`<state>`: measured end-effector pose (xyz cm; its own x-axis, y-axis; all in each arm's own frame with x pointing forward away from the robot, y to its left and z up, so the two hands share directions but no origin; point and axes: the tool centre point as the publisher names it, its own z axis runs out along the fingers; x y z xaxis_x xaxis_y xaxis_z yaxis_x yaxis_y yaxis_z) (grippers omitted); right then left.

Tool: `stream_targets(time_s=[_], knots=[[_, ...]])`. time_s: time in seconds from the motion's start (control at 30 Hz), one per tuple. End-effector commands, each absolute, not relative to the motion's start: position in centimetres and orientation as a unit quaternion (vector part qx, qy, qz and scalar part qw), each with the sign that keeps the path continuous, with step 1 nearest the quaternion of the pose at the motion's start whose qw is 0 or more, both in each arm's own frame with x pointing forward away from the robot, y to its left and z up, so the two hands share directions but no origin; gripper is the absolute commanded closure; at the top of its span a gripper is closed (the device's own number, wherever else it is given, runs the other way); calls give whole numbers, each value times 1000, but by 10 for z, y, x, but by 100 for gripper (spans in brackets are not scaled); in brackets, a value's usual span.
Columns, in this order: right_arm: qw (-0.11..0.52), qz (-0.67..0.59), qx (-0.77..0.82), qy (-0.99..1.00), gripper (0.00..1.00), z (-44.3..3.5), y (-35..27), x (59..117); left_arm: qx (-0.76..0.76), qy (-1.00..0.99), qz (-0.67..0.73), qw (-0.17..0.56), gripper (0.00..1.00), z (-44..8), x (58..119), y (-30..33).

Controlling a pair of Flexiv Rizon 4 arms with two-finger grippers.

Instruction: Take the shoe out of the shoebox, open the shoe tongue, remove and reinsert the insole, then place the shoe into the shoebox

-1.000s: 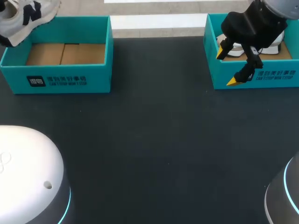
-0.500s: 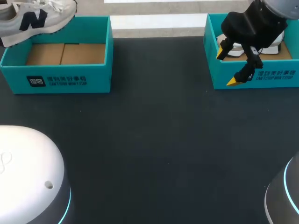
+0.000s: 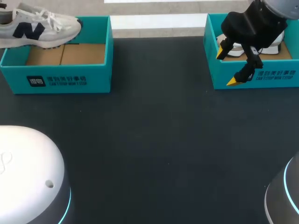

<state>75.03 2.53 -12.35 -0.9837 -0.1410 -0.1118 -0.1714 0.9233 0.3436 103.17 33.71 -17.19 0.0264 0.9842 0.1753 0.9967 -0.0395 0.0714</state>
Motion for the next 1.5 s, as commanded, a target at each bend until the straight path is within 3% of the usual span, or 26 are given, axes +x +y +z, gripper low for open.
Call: stream_targets(time_s=[0.03, 0.87, 1.5], knots=[[41, 178, -80, 980, 0, -124, 26, 753, -716, -692, -92, 31, 100, -171, 1027, 337], [41, 178, -80, 980, 0, -124, 26, 753, -705, -700, -109, 31, 100, -235, 1081, 314], [41, 178, -80, 980, 0, -124, 26, 753, -698, -705, -104, 60, 100, -309, 1071, 315]])
